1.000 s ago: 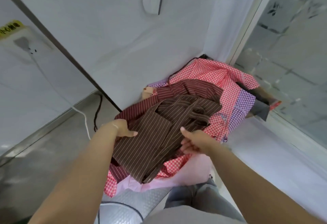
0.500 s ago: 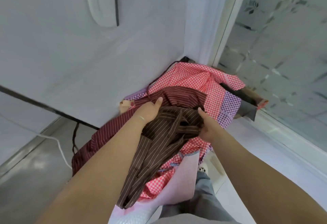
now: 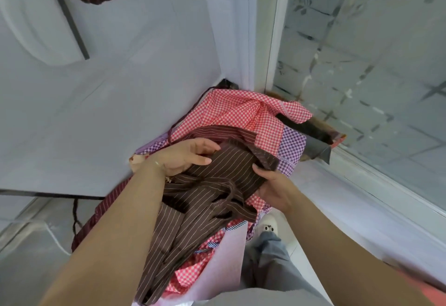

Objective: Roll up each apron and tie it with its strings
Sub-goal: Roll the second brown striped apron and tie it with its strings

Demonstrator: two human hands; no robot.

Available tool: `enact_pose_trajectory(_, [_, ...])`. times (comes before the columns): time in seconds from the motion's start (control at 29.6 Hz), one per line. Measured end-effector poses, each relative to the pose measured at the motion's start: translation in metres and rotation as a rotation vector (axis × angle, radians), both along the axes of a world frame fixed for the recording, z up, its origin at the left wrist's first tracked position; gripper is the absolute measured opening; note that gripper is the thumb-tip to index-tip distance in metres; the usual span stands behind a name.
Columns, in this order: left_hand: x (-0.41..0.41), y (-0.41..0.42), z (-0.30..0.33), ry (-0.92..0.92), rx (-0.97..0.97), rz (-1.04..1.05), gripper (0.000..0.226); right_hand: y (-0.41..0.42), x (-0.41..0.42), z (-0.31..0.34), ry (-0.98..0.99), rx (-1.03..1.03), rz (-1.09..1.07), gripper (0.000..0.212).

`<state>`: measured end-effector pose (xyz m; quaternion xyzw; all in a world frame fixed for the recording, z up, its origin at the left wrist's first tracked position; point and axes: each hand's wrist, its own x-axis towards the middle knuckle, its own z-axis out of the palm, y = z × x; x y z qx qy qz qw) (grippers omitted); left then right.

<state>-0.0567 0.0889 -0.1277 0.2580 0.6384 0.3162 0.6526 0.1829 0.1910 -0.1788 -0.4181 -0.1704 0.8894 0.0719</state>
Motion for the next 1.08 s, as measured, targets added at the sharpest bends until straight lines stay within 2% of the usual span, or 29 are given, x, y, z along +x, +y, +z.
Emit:
enact_pose_trajectory(0.07, [0.003, 0.006, 0.001, 0.023, 0.049, 0.059, 0.042, 0.007, 0.006, 0.001, 0.036, 0.042, -0.042, 0.038])
enact_pose_trajectory(0.14, [0.009, 0.023, -0.001, 0.142, -0.024, -0.026, 0.040, 0.015, 0.010, -0.001, -0.018, 0.114, -0.056, 0.030])
enact_pose_trajectory(0.2, [0.014, 0.039, -0.002, 0.153, -0.122, -0.142, 0.041, 0.021, 0.011, -0.007, -0.137, 0.223, -0.051, 0.022])
enact_pose_trajectory(0.27, [0.022, 0.053, -0.003, 0.114, -0.063, -0.102, 0.050, 0.027, 0.011, -0.011, -0.218, 0.323, -0.061, 0.018])
enact_pose_trajectory(0.34, [0.029, 0.065, -0.002, 0.184, 0.076, 0.041, 0.055, 0.034, 0.011, -0.009, -0.264, 0.387, -0.098, 0.014])
enact_pose_trajectory(0.41, [0.036, 0.073, -0.003, 0.371, 0.177, 0.219, 0.045, 0.043, 0.009, -0.008, -0.361, 0.501, -0.110, 0.016])
enact_pose_trajectory(0.47, [0.039, 0.074, -0.006, 0.604, 0.221, 0.340, 0.032, 0.052, 0.006, -0.016, -0.578, 0.643, -0.110, 0.031])
enact_pose_trajectory(0.54, [0.037, 0.061, -0.009, 0.775, 0.212, 0.390, 0.025, 0.052, 0.005, -0.021, -0.816, 0.794, -0.124, 0.046])
enact_pose_trajectory(0.57, [0.034, 0.048, -0.011, 0.855, 0.187, 0.383, 0.021, 0.047, 0.003, -0.020, -0.854, 0.904, -0.107, 0.046])
enact_pose_trajectory(0.64, [0.028, 0.015, -0.020, 1.065, 0.132, 0.359, 0.017, 0.029, -0.005, -0.016, -0.713, 1.052, 0.022, 0.045])
enact_pose_trajectory(0.71, [0.025, -0.024, -0.030, 1.232, 0.050, 0.396, 0.024, 0.004, -0.018, -0.013, -0.505, 1.000, 0.279, 0.067])
enact_pose_trajectory(0.78, [0.031, -0.059, -0.036, 1.279, -0.048, 0.480, 0.033, -0.018, -0.029, -0.017, -0.436, 0.976, 0.554, 0.091])
enact_pose_trajectory(0.81, [0.035, -0.075, -0.037, 1.285, -0.078, 0.494, 0.035, -0.025, -0.033, -0.022, -0.462, 1.023, 0.699, 0.094])
enact_pose_trajectory(0.84, [0.038, -0.089, -0.040, 1.277, -0.115, 0.479, 0.036, -0.030, -0.035, -0.025, -0.509, 1.082, 0.837, 0.090])
enact_pose_trajectory(0.91, [0.043, -0.116, -0.044, 1.218, -0.185, 0.402, 0.041, -0.038, -0.038, -0.025, -0.579, 1.147, 0.998, 0.061])
enact_pose_trajectory(0.98, [0.046, -0.132, -0.048, 1.172, -0.200, 0.306, 0.048, -0.039, -0.038, -0.020, -0.533, 1.072, 0.896, 0.024])
enact_pose_trajectory(1.01, [0.048, -0.140, -0.049, 1.177, -0.183, 0.253, 0.051, -0.040, -0.035, -0.015, -0.491, 1.018, 0.820, 0.013])
enact_pose_trajectory(1.08, [0.049, -0.147, -0.050, 1.212, -0.138, 0.182, 0.051, -0.036, -0.028, -0.005, -0.422, 0.937, 0.695, 0.011])
